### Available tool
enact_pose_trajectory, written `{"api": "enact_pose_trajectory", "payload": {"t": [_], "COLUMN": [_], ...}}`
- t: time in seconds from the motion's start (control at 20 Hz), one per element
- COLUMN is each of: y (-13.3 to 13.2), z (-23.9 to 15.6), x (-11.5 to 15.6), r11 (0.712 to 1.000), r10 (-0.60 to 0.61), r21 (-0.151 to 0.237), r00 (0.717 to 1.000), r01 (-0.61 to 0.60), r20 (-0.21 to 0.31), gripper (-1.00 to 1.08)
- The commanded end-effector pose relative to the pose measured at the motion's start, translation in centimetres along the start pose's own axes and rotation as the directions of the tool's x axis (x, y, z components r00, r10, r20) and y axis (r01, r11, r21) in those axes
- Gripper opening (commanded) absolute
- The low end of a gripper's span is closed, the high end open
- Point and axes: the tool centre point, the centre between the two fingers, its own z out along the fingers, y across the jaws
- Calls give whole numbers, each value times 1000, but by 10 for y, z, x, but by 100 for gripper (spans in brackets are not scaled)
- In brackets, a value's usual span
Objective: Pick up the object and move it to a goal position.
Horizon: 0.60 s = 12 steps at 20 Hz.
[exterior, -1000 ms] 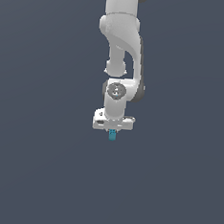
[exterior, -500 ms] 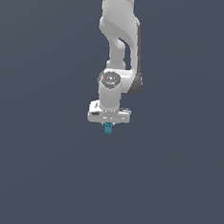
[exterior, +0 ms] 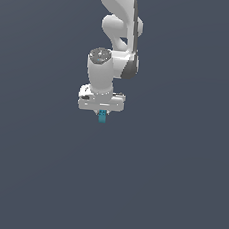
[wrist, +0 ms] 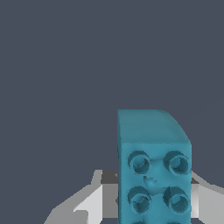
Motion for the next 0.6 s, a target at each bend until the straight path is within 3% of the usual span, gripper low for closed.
{"api": "enact_pose_trajectory", "payload": {"t": [0.0,0.55], "y": [10,36], "z": [-16,-53], "x": [-9,-27], "r11": [1000,1000], "r10": [-1,-1], "r21": [1,1], "r00": [1000,1000], "r01": [1,1], "r20": [-1,-1], "gripper": [-100,-100]}}
